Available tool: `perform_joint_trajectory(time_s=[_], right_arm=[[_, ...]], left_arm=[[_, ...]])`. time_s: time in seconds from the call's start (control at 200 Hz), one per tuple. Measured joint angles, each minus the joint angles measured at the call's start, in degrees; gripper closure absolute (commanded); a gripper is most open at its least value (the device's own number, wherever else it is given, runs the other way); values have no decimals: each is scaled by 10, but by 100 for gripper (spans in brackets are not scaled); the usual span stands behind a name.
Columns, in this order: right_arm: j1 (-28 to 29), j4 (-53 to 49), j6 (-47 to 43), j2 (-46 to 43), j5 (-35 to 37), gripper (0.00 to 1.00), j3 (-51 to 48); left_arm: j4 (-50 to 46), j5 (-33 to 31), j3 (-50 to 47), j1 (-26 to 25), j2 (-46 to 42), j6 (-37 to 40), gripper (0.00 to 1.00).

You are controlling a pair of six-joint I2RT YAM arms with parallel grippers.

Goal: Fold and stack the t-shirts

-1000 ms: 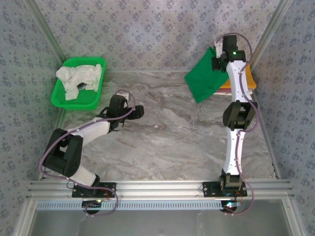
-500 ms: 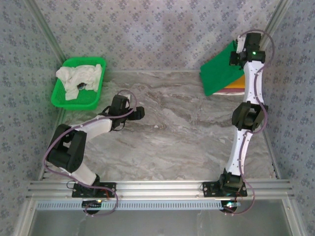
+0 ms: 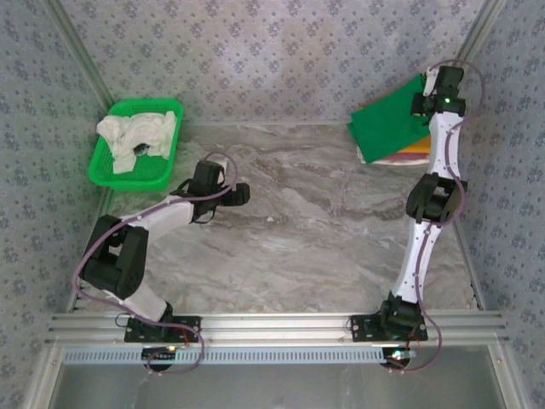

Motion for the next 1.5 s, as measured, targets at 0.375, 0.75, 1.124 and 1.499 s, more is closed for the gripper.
perform_joint_trajectory(time_s=[0.375,0.75,1.124,1.499], right_arm=[[-27,108,18,54,85,6,-9],[-3,214,78,-259,85,0,-455],[182,436,93,-745,123,0,-1066],[195,643,82,-699,161,0,-1329]], left_arm=[[-38,-27,18,0,-17,8,1],[86,-84,-94,58,-155,25,0],[293,-212,-291,92,-254,161,0],[409,-204,-370,156,-180,210,0]])
